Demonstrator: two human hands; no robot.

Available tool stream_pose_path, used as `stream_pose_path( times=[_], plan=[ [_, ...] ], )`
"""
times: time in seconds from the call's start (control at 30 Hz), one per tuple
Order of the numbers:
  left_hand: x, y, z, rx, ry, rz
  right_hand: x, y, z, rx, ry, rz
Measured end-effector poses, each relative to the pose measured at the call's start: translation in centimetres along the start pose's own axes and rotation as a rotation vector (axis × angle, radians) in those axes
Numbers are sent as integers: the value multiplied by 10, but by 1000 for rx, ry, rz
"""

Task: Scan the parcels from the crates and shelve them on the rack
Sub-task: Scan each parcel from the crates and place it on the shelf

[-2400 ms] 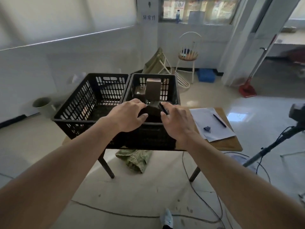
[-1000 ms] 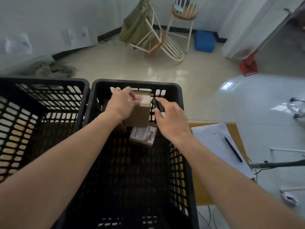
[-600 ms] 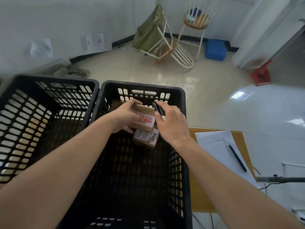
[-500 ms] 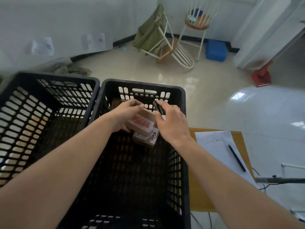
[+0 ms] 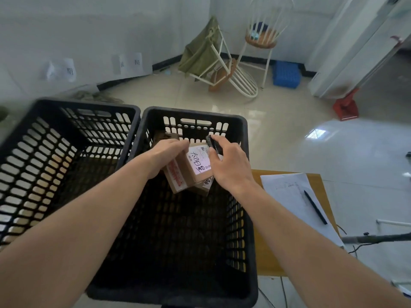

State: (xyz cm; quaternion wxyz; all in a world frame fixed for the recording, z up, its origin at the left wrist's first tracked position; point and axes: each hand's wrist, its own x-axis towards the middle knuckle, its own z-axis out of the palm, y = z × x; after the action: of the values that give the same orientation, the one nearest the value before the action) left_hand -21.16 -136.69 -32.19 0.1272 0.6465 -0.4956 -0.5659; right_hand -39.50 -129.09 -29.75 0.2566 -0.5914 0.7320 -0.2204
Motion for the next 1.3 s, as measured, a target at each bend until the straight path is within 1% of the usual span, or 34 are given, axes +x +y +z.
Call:
stream_pose_path(
  times=[0.13, 0.27, 0.5, 0.63, 0.8, 0.93, 1.03, 1.2, 1.3],
  plan=[
    [-12, 6, -15, 35, -25, 75, -6, -19, -11, 44, 2, 15],
    [-23, 14, -29, 14, -13, 144, -14, -35, -19, 26, 7, 32],
    [-40, 22, -47, -11, -14, 239, -30, -50, -26, -22, -59, 13],
    [-53, 21, -52, -70, -16, 272, -36, -52, -34, -40, -113, -40],
    [-74, 22, -45, -68, 39, 305, -48, -46, -51, -97, -187, -143],
    [-97, 21, -35, -72, 80, 327, -62, -36, -68, -188, -258, -205],
    [-115, 20, -22, -127, 88, 359, -77, -25, -83, -226, -297, -262],
    [-146, 16, -1, -162, 99, 407, -100, -11, -102, -250, -331, -329],
    [-168, 15, 9, -170, 142, 430, -114, -6, -111, -297, -353, -363]
  ],
)
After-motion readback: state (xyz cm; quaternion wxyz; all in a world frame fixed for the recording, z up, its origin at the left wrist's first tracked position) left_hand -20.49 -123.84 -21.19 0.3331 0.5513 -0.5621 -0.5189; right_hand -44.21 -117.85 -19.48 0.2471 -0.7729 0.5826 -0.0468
